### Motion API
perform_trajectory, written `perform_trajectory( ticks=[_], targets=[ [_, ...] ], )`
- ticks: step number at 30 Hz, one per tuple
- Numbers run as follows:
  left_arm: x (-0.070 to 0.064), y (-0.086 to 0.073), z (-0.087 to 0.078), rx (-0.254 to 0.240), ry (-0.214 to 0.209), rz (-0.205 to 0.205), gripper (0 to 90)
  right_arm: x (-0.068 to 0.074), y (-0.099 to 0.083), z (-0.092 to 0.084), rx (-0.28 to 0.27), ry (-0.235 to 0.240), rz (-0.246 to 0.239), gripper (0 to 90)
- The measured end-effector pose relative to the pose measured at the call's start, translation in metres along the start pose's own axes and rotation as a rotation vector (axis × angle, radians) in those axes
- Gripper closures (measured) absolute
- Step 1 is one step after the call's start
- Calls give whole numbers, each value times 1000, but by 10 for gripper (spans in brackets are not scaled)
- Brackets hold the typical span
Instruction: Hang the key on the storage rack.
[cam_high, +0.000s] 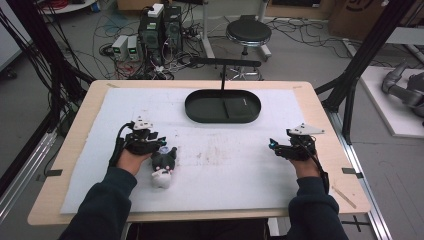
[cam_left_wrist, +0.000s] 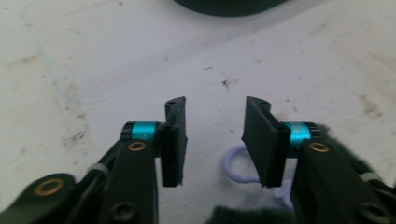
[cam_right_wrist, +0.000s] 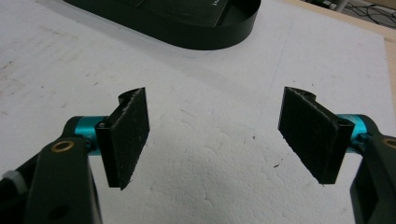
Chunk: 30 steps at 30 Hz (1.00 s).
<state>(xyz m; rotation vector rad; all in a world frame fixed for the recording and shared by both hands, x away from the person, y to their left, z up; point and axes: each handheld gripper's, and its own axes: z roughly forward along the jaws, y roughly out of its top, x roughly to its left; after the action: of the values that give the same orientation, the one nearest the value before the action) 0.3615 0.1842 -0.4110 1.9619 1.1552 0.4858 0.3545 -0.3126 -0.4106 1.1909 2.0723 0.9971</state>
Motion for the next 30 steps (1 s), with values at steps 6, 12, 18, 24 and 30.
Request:
perform_trajectory(
  ticks=[6, 12, 18, 24, 30],
  targets=[
    [-14, -9, -30, -36, -19, -101, 402, 0, 0, -2, -8, 1, -5, 254],
    [-38, -22, -35, 10, -18, -131, 276, 2, 1, -2, -7, 3, -8, 257],
    [-56, -35, -14, 119, 36, -68, 164, 2, 2, -2, -6, 7, -9, 257],
    [-54, -36, -7, 138, 39, 29, 281, 2, 2, -1, -3, 7, -14, 258],
    [-40, -21, -20, 57, -52, 56, 341, 1, 1, -2, -5, 3, -12, 258]
  ],
)
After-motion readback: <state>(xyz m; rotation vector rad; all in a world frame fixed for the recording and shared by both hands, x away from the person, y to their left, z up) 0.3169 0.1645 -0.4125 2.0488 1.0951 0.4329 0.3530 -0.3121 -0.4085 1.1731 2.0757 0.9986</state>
